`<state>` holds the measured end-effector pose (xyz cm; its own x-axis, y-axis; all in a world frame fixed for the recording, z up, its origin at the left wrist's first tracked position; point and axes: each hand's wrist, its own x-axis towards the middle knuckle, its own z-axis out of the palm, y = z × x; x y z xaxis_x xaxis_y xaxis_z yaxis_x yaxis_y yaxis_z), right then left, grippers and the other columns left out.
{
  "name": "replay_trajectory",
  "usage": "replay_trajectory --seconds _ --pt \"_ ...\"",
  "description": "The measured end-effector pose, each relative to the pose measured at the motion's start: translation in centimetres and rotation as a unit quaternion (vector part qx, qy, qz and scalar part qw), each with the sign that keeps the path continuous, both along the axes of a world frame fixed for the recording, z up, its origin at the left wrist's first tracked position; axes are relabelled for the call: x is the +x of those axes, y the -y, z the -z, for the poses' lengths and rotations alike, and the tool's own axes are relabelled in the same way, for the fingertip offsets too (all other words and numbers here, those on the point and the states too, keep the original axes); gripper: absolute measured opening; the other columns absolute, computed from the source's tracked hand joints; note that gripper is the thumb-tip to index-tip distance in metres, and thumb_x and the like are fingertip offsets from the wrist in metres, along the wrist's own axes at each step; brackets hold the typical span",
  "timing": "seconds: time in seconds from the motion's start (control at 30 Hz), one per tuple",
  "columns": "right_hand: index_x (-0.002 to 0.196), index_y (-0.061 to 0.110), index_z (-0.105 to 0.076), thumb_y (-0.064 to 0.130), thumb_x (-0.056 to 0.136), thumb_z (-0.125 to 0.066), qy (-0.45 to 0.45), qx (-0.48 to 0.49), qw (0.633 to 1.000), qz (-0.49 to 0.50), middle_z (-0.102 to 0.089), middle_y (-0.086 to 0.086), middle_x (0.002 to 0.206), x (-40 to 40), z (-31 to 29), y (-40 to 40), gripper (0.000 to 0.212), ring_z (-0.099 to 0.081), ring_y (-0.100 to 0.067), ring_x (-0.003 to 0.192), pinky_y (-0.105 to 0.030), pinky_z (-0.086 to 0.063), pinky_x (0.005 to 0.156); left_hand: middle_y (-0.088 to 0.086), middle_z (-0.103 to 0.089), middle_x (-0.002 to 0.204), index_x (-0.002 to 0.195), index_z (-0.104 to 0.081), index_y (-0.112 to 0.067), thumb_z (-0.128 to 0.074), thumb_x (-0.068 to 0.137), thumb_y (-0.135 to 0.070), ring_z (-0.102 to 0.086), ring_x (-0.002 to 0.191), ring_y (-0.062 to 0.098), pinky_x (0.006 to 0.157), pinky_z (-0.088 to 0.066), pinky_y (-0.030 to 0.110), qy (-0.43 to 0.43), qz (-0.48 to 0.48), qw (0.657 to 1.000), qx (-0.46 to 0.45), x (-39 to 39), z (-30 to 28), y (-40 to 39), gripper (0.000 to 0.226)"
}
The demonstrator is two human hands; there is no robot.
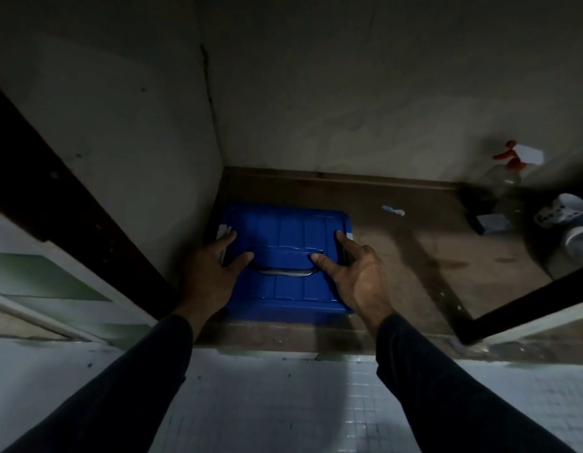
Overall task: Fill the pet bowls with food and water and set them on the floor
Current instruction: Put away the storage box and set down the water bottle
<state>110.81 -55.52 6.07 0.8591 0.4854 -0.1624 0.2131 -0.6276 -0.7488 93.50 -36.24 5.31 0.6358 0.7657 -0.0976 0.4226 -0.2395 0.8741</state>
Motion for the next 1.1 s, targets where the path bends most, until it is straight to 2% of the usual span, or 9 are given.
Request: replay_trajectory --seconds 0.2,0.33,0.5,0.6,0.67,0.73,0.87,1.03,1.1 --pt "0.151 0.035 -0.041 0.069 0.076 -0.072 -0.014 -0.011 1.000 -0.007 -0.052 -0.002 0.141 0.9 -0.1 -0.9 0.088 -0.054 -0.019 0.121 -0.037 -0.052 0.103 -0.007 -0.040 0.160 0.152 -0.049 -0.022 -0.075 0.091 -0.036 -0.030 0.138 -0.002 0.114 -0.026 0.019 -0.006 -0.001 1.000 0.012 0.6 0.8 -1.0 0.067" --pt "0.151 0.035 -0.041 0.070 0.078 -0.070 -0.007 -0.023 1.000 -0.014 -0.054 -0.002 0.136 0.9 -0.2 -0.7 0.087 -0.054 -0.016 0.112 -0.039 -0.052 0.101 -0.007 -0.036 0.163 0.153 -0.048 -0.022 -0.074 0.091 -0.036 -0.031 0.150 0.009 0.123 -0.029 0.030 -0.001 0.001 1.000 -0.008 0.8 0.9 -1.0 0.068" --pt "0.154 0.032 -0.036 0.068 0.084 -0.065 0.001 -0.054 0.998 -0.039 -0.053 -0.003 0.131 0.4 -1.1 -0.7 0.084 -0.055 -0.019 0.111 -0.041 -0.051 0.100 -0.002 -0.038 0.162 0.155 -0.045 -0.024 -0.070 0.094 -0.041 -0.034 0.151 0.019 0.114 -0.027 0.024 -0.035 0.013 0.999 0.025 0.5 0.1 -0.6 0.068" --pt "0.156 0.032 -0.032 0.063 0.089 -0.062 0.018 -0.080 0.995 -0.055 -0.032 -0.008 0.155 -0.4 -1.8 -0.3 0.080 -0.043 -0.027 0.135 -0.042 -0.041 0.114 0.005 -0.031 0.167 0.158 -0.039 -0.025 -0.060 0.099 -0.046 -0.031 0.153 0.027 0.120 -0.028 0.032 -0.108 0.026 0.987 0.113 0.2 -0.7 0.2 0.066" --pt "0.158 0.032 -0.028 0.062 0.094 -0.055 0.042 -0.116 0.989 -0.085 -0.008 -0.004 0.168 -1.1 -2.4 0.1 0.075 -0.017 -0.027 0.153 -0.042 -0.025 0.124 0.005 -0.016 0.172 0.159 -0.036 -0.022 -0.054 0.103 -0.045 -0.014 0.159 0.025 0.128 -0.021 0.041 -0.140 0.058 0.974 0.168 -0.2 -1.1 0.8 0.063" --pt "0.160 0.029 -0.024 0.060 0.099 -0.048 0.067 -0.147 0.979 -0.123 0.002 -0.002 0.170 -1.7 -2.9 0.6 0.072 -0.003 -0.024 0.156 -0.041 -0.014 0.127 0.003 -0.002 0.174 0.160 -0.034 -0.021 -0.049 0.105 -0.045 0.000 0.160 0.022 0.128 -0.017 0.046 -0.163 0.095 0.960 0.207 -0.9 -1.4 1.5 0.063" --pt "0.162 0.026 -0.015 0.061 0.101 -0.041 0.103 -0.205 0.957 -0.176 0.005 -0.002 0.170 -3.0 -3.8 1.4 0.075 0.003 -0.024 0.157 -0.038 -0.004 0.128 0.006 0.001 0.174 0.162 -0.030 -0.026 -0.039 0.103 -0.057 0.005 0.160 0.026 0.128 -0.017 0.050 -0.231 0.140 0.933 0.236 -2.6 -2.6 3.0 0.067" --pt "0.162 0.025 -0.010 0.065 0.100 -0.034 0.099 -0.273 0.930 -0.224 0.006 -0.003 0.171 -4.8 -4.7 3.5 0.077 0.003 -0.026 0.157 -0.036 0.000 0.126 0.009 -0.010 0.172 0.160 -0.032 -0.025 -0.045 0.102 -0.058 -0.008 0.159 0.028 0.128 -0.019 0.045 -0.284 0.201 0.911 0.220 -5.2 -5.1 4.8 0.069" --pt "0.162 0.023 -0.012 0.064 0.100 -0.035 0.100 -0.293 0.917 -0.251 0.001 -0.004 0.171 -5.6 -5.2 4.6 0.078 0.001 -0.026 0.157 -0.037 -0.001 0.128 0.012 -0.020 0.169 0.157 -0.039 -0.020 -0.050 0.101 -0.055 -0.018 0.156 0.031 0.124 -0.027 0.043 -0.307 0.209 0.902 0.218 -6.1 -6.6 5.6 0.067"
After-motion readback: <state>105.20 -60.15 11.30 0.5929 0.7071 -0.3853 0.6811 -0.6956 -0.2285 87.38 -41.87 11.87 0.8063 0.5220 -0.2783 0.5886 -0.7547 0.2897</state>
